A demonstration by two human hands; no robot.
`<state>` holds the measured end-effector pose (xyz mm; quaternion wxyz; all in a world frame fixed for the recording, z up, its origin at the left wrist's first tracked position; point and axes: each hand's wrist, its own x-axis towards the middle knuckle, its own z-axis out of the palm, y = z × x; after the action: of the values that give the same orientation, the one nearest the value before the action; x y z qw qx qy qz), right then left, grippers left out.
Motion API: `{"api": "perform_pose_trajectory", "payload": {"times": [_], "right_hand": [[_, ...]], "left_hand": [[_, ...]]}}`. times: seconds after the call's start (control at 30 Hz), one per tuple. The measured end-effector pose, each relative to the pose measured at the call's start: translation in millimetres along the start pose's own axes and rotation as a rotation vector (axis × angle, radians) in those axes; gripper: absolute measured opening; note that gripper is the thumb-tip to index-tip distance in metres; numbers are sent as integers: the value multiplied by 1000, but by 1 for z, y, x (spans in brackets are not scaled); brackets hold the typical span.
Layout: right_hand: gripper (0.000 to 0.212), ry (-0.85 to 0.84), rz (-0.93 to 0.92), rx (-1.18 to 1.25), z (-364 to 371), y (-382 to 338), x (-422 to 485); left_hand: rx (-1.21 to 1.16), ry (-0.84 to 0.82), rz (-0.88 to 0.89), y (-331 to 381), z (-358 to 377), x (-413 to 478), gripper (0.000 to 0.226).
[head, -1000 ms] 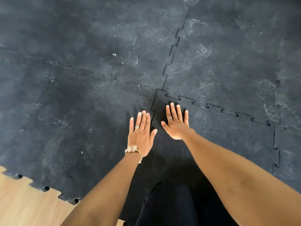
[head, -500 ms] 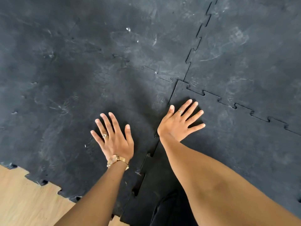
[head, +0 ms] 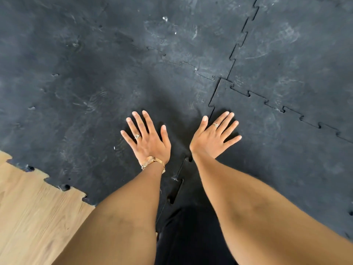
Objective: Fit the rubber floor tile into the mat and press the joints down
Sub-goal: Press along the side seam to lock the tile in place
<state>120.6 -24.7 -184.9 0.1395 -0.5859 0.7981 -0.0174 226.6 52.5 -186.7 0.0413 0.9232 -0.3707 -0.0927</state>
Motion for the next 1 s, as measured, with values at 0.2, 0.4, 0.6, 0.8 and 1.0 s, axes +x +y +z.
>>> {"api": "perform_pose_trajectory", "payload": {"times": [0.2,0.4,0.6,0.8,1.0], "right_hand": [[76,13,-9,-28,7,2,-10],[78,28,-22,-30,8,0,-9],[75,62,-31,-9,9,4,-8],[59,81,-87,19,11,5,-9],[59,70,-125,-30,11,2,-8]], "left_hand": [[18,38,17,-2,5,-2,68],[41,36,17,-2,4,1,68],[46,24,26,1,4,0,69],[55,49,43,-2,5,-1,68],[33,66,47,-5,6,1,68]]}}
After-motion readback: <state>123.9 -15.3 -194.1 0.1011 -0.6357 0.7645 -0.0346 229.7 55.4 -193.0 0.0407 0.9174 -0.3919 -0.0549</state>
